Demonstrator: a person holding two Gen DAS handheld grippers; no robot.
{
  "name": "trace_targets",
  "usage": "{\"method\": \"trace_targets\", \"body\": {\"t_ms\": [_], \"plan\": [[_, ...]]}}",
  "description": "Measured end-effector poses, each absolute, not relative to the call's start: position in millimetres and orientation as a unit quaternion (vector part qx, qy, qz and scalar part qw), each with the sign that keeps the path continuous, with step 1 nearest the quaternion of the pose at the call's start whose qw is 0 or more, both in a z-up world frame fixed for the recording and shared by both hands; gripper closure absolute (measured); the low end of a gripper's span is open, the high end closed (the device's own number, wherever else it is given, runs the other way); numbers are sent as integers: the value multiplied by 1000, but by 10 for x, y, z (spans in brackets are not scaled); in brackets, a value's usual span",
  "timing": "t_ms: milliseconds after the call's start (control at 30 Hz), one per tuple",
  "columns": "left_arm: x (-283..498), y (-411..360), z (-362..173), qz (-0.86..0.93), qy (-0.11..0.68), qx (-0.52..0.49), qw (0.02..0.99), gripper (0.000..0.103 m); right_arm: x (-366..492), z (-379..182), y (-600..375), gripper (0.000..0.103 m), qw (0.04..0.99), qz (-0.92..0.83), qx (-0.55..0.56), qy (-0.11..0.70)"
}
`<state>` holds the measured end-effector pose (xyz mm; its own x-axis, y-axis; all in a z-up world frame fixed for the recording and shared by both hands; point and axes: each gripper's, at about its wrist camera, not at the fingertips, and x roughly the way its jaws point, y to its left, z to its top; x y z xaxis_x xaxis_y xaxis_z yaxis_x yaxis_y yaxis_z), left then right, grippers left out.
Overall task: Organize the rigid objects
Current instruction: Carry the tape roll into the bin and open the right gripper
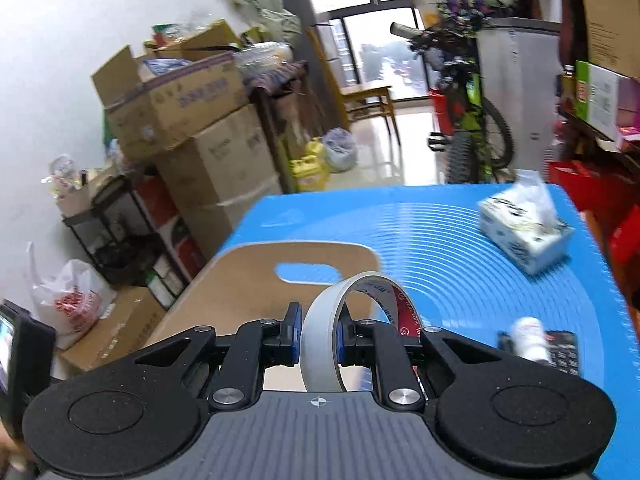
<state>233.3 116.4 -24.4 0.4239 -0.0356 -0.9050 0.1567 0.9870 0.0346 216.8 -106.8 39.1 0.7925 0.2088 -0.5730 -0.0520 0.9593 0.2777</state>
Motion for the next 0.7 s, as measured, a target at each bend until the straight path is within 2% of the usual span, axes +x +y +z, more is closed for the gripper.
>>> {"method": "trace_targets", "body": {"t_ms": [300,700], "plan": [[2337,1169,-245,-55,537,53,840,95,2474,337,-589,77,928,116,114,335],[2340,1182,-252,-58,537,54,840,96,2596,-214,-181,77,882,127,70,447]]}}
